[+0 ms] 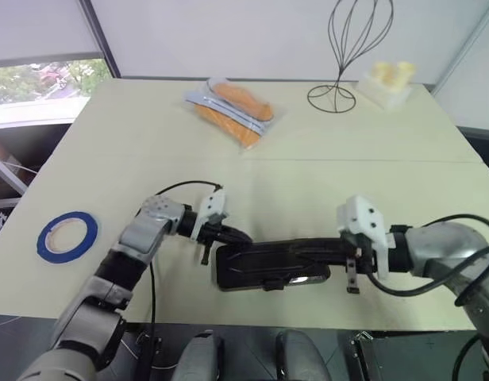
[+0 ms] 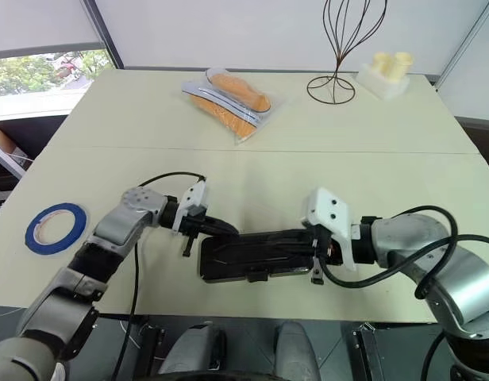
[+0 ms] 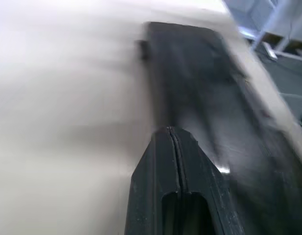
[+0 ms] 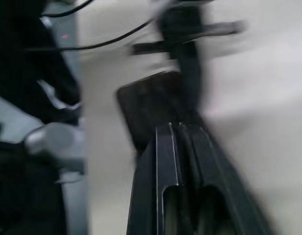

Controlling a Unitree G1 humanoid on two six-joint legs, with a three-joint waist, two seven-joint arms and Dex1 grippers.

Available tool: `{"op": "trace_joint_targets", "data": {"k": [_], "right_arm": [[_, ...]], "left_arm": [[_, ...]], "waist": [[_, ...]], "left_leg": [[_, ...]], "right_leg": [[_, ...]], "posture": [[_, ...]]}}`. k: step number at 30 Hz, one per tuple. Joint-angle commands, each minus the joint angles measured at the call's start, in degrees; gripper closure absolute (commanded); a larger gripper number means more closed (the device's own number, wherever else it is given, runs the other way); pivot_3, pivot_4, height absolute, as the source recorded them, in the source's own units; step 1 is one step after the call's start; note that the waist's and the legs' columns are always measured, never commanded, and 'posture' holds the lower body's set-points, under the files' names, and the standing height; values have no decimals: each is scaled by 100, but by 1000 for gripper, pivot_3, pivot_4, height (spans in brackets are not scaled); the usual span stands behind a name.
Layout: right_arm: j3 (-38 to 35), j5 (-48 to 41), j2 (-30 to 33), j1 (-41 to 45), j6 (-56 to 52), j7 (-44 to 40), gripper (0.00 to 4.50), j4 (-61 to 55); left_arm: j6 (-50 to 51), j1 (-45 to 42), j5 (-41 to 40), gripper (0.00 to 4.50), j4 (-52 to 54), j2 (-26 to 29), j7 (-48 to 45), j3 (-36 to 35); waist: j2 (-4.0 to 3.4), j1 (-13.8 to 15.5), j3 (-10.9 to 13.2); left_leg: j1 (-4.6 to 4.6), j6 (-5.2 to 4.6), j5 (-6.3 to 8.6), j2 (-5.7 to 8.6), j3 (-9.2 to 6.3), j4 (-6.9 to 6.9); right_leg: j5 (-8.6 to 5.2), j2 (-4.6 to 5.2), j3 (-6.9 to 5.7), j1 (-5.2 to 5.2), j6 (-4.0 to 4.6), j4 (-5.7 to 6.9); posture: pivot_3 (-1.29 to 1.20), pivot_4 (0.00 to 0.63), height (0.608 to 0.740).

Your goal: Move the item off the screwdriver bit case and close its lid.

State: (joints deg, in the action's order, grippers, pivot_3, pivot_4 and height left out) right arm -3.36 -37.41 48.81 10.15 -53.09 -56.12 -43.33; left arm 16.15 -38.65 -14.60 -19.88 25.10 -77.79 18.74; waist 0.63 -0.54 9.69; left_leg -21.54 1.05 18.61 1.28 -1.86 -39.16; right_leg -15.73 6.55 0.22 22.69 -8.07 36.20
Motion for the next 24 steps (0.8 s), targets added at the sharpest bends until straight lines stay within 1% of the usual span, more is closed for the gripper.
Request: {"op": "trace_joint_targets", "data": {"k": [1, 6, 12, 17, 24], "right_arm": [[350, 96, 74, -46, 270, 8, 4441, -79], [1231, 644, 28, -148, 653, 70, 4441, 240], [1716, 1002, -9, -271, 961, 120, 4441, 517], [1935, 1309, -76, -310, 1122, 288, 4441, 678], [1986, 1649, -128, -435, 1226, 612, 4441, 658]], "left_arm": [[-71, -354, 68, 4500, -259, -107, 47, -140], [-422, -607, 354, 4500, -874, -395, 150, -3], [-646, -618, 580, 4500, -1142, -627, 155, 76], [-661, -595, 669, 4500, -1137, -797, 149, 73], [-618, -420, 720, 4500, -973, -881, 48, 156]], "waist": [[5, -12, 5], [9, -11, 7], [14, -4, 10], [14, -4, 11], [14, -7, 10]], "left_leg": [[-2, 0, 0, 0, 0, 0], [-4, -3, 2, 1, 3, 1], [-9, -2, 1, 1, 3, 0], [-11, -2, 1, 1, 3, 0], [-10, -2, 1, 0, 2, 0]], "right_leg": [[0, 0, 0, 3, 0, 0], [0, 0, -1, 6, -1, 0], [0, 0, -1, 10, -1, -1], [0, 0, -2, 11, -1, -2], [0, 0, -2, 11, -1, -1]], "posture": [[0, 150, 740], [0, 150, 740], [0, 150, 740], [0, 150, 740], [0, 150, 740]]}}
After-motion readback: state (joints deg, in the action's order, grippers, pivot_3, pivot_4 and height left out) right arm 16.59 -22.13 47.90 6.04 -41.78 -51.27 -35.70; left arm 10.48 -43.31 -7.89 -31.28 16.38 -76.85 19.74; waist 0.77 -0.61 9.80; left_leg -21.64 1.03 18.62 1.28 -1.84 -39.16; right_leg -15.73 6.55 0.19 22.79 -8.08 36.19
